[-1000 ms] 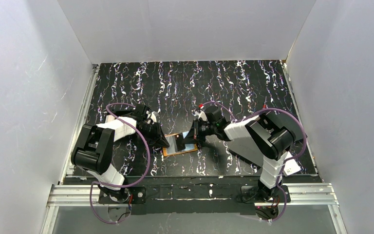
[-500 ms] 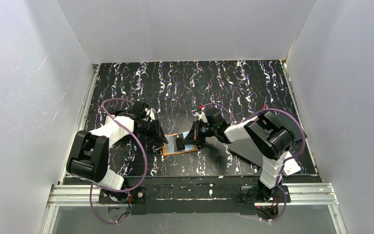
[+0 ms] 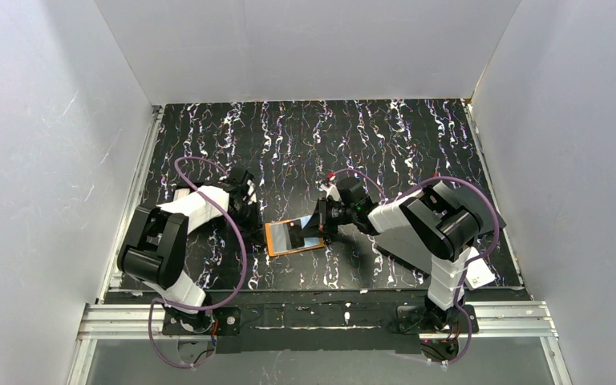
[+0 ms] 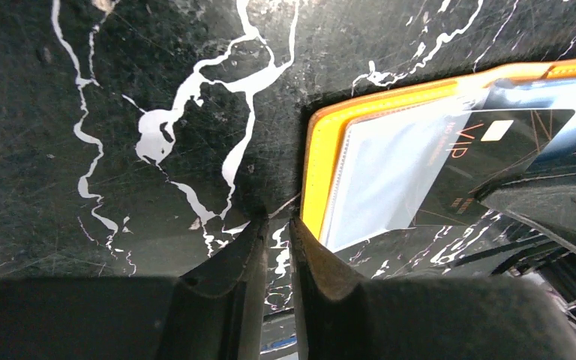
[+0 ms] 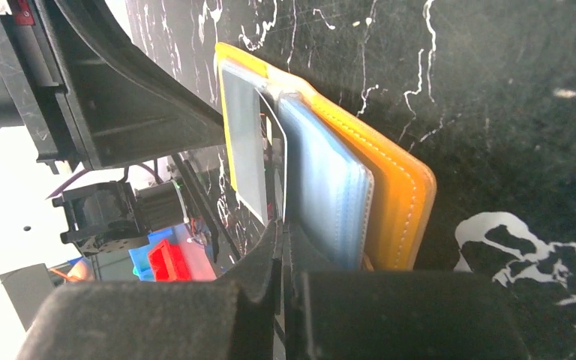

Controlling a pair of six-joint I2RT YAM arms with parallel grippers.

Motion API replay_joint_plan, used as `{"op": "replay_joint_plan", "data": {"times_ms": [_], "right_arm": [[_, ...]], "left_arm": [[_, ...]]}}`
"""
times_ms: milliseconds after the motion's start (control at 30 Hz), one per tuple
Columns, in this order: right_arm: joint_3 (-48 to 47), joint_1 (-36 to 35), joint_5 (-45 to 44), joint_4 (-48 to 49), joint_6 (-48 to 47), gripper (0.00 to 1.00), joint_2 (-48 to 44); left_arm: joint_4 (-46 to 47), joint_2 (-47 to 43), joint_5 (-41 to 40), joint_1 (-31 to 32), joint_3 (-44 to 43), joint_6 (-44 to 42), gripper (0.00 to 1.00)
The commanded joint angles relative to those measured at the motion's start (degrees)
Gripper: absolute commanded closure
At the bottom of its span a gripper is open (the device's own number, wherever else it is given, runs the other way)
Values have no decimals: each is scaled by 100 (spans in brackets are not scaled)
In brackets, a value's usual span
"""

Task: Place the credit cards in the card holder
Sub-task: Insert the credit card into the card holder.

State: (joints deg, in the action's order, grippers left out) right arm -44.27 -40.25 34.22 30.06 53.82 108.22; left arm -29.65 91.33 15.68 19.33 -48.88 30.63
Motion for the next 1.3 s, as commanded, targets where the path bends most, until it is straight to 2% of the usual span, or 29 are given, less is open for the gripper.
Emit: {"op": "replay_joint_plan", "data": {"times_ms": [0,367,1033,1233,1267], "right_arm": [[-202,-21,-99,-138,-296,99,135],[-429,-238,-80,-196,-353,99,274],[-1056,-497,182,-358,-587,99,820],[-1016,-528,110,-196,-281,98,834],[-995,-528,85,-244,-292,96,786]], "left_arm": [[-102,153,-371,194,-116,-55,85],[146,405,-218,461,-184,133,87],[203,563,-153,518,-385,151,88],[221,530,-175,554,-406,174,88],[173,527,-197,558,-426,164,88]]}}
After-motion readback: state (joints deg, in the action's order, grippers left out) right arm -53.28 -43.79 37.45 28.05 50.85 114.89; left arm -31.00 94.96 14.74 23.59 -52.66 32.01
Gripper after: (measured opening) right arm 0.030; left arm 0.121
